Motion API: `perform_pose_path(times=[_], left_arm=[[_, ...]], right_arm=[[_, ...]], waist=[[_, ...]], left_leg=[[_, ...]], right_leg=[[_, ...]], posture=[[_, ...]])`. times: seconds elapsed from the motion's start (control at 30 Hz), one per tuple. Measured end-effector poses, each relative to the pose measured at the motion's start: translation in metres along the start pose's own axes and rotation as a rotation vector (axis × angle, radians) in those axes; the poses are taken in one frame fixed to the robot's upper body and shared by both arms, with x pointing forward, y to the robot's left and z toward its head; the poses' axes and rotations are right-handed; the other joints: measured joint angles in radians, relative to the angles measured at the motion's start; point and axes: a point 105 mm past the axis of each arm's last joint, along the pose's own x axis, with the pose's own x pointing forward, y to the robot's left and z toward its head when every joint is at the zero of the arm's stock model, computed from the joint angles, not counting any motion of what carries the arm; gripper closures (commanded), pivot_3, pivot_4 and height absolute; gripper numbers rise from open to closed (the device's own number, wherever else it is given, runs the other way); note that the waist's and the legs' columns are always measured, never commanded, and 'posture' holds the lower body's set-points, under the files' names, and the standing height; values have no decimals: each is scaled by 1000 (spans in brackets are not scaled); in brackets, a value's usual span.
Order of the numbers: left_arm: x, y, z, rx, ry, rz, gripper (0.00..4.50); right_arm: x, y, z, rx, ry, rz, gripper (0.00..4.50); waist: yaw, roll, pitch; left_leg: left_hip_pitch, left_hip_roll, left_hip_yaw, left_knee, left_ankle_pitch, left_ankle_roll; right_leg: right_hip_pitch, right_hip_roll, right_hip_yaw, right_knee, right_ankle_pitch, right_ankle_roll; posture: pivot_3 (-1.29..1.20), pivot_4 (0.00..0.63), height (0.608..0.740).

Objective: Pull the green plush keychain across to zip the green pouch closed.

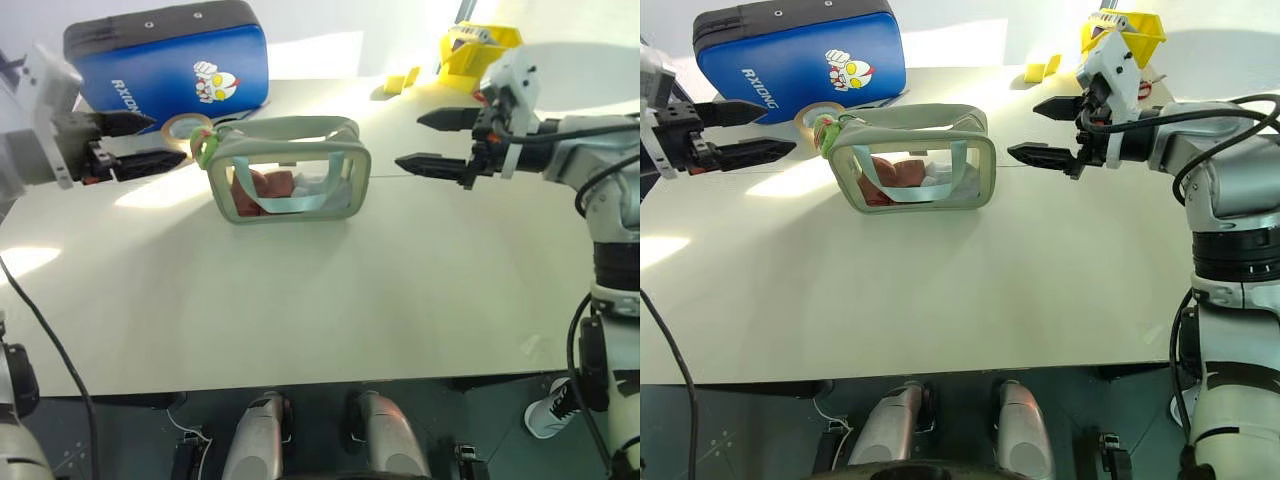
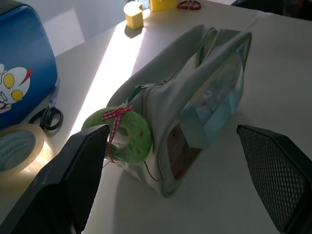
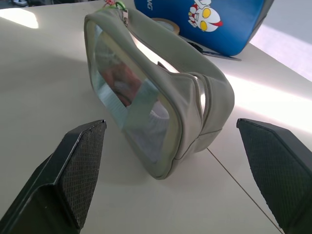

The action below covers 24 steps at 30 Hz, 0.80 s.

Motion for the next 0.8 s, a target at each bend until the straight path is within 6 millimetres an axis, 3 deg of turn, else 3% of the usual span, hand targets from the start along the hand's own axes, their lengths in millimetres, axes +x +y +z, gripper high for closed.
perform_pose_path(times=[0.17, 0.33, 0.47, 0.63, 0.73, 0.8], left_arm=[[0, -4, 10, 41, -3, -18, 0], [11, -31, 31, 123, -4, -138, 0], [10, -49, 64, 186, -71, -194, 0], [10, -48, 38, 138, 1, -187, 0], [10, -50, 35, 146, 12, -176, 0], [6, -50, 30, 151, 35, -161, 0]], right_arm=[[15, 2, 2, -42, 5, 41, 47], [56, 0, 21, -87, -39, 52, 47], [98, 18, 38, -169, -59, 133, 47], [122, 21, 14, -201, -4, 171, 47], [135, 23, -7, -202, 41, 182, 848], [139, 21, -16, -225, 68, 182, 1901]], waist=[[-2, 0, 0], [-5, 0, 0], [-6, 0, 0], [-2, -1, 1], [-3, -2, 1], [-6, -2, 1]], left_leg=[[0, 0, 1, 1, 0, -1], [0, 1, 1, 1, 1, -1], [1, 1, 1, 0, 2, -2], [1, 1, 1, 2, 2, -3], [1, 0, 1, 3, 2, -2], [2, 1, 0, 3, 3, -3]], right_leg=[[0, 1, 0, 1, 0, 1], [-1, 1, 1, 3, 1, 1], [-1, 2, 1, 4, 1, 2], [0, 2, 1, 5, 1, 2], [1, 2, 1, 4, 1, 2], [1, 2, 1, 5, 1, 2]], posture=[[0, 150, 740], [0, 150, 740], [0, 150, 740], [0, 150, 740], [0, 150, 740], [0, 150, 740]])
